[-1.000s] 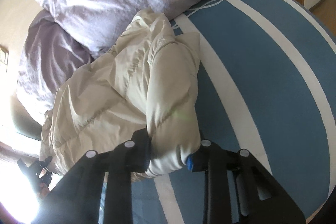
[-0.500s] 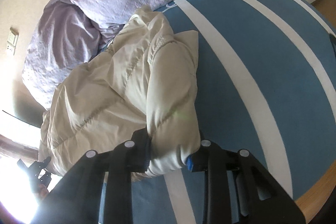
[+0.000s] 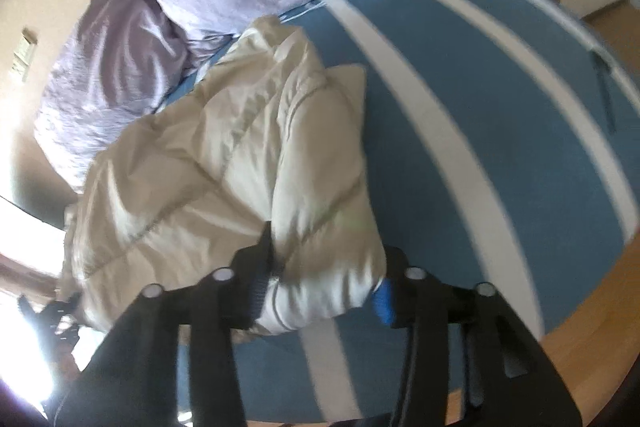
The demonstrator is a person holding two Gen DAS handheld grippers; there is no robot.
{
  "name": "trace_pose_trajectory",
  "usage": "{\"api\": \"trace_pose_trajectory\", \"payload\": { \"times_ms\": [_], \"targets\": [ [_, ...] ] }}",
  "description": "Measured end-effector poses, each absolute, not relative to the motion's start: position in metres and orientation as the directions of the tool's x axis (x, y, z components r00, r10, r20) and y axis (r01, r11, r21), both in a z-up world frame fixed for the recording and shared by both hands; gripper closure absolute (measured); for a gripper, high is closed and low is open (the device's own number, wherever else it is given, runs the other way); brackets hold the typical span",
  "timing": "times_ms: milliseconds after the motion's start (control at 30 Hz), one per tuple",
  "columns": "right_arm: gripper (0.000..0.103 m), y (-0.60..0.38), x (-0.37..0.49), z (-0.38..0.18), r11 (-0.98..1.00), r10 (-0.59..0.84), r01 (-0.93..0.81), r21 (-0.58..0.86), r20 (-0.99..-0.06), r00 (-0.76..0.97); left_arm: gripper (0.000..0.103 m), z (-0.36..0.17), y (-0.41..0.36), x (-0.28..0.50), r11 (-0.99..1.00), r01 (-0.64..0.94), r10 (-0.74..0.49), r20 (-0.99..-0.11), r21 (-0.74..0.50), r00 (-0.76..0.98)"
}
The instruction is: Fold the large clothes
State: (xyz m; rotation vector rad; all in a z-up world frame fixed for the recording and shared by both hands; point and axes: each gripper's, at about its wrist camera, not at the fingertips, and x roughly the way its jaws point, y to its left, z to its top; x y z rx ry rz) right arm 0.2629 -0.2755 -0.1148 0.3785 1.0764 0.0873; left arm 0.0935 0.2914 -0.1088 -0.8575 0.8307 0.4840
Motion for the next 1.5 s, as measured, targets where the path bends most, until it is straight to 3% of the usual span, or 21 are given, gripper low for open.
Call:
{"api": "trace_pose_trajectory", "payload": {
  "times_ms": [133, 300, 567, 900, 967, 1067, 1133, 1233, 1500],
  "targets": [
    [0.046, -0.278, 0.263, -0.095, 0.962, 0.146, 0.12, 0.247, -0.828, 0.541, 0.045, -0.113, 0.293, 0.092, 0.558, -0.694, 0.066, -0.808, -0.456, 0.585],
    [0.039, -0.259, 0.269, -0.071, 0.987, 0.101, 0.042, 0.155, -0.804, 0.585, 0.031, -0.118, 0.298, 0.094, 0.517, -0.719, 0.073, -0.814, -0.464, 0.577],
    [0.037, -0.186, 0.283, -0.067, 0.985, 0.154, -0.15, 0.085, -0.831, 0.534, 0.022, -0.114, 0.296, 0.108, 0.502, -0.734, 0.084, -0.819, -0.457, 0.567],
    [0.037, -0.134, 0.274, -0.089, 0.96, 0.175, -0.276, 0.047, -0.871, 0.46, 0.022, -0.115, 0.3, 0.113, 0.432, -0.758, 0.066, -0.821, -0.489, 0.567],
    [0.037, -0.129, 0.273, -0.094, 0.958, 0.169, -0.283, 0.038, -0.874, 0.455, 0.024, -0.113, 0.301, 0.114, 0.421, -0.76, 0.069, -0.818, -0.495, 0.571],
    [0.032, -0.122, 0.273, -0.107, 0.956, 0.138, -0.295, 0.003, -0.888, 0.439, 0.037, -0.111, 0.302, 0.116, 0.4, -0.757, 0.076, -0.804, -0.517, 0.59],
    [0.031, -0.116, 0.272, -0.118, 0.951, 0.107, -0.307, -0.036, -0.894, 0.436, 0.054, -0.108, 0.301, 0.117, 0.4, -0.745, 0.073, -0.791, -0.534, 0.607],
    [0.03, -0.112, 0.273, -0.127, 0.947, 0.082, -0.314, -0.071, -0.89, 0.448, 0.07, -0.094, 0.3, 0.119, 0.407, -0.706, 0.052, -0.757, -0.579, 0.651],
    [0.029, -0.11, 0.275, -0.139, 0.941, 0.046, -0.318, -0.114, -0.89, 0.454, 0.075, -0.04, 0.277, 0.137, 0.48, -0.579, 0.014, -0.655, -0.659, 0.756]
  ]
}}
